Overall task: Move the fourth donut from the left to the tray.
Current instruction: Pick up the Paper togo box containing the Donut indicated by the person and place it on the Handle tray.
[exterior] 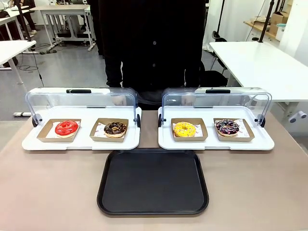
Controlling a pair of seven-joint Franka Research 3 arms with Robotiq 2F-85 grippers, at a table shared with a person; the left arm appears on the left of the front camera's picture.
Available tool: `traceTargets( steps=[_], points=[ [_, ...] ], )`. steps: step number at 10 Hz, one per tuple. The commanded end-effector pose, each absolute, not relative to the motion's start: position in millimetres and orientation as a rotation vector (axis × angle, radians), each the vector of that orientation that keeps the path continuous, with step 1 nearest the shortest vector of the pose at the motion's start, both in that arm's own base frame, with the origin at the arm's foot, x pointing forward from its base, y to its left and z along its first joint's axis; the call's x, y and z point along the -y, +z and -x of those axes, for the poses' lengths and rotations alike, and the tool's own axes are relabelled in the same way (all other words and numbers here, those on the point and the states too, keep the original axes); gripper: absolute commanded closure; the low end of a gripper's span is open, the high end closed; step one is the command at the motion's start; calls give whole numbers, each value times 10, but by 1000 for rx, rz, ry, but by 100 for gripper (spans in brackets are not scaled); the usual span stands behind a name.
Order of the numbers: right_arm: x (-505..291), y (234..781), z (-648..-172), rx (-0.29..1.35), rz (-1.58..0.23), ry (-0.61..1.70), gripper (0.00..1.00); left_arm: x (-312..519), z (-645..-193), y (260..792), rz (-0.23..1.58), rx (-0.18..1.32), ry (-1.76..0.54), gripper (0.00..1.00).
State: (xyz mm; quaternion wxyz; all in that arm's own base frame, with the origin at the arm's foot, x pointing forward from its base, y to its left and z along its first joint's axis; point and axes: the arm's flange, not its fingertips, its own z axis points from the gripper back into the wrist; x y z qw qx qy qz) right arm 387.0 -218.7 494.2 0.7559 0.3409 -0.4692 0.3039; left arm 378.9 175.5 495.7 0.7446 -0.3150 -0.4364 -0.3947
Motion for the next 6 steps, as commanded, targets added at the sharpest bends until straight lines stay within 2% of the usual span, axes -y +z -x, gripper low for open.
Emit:
traceTargets(
  steps=[1, 6],
  points=[
    [2200, 4939, -3833, 1026, -730, 653, 0, -1841, -3767, 4973, 685, 962, -868, 0],
    [2200, 4939, -3833, 1026, -730, 653, 0, -1841, -3767, 4973, 685, 962, -868, 0]
  ],
)
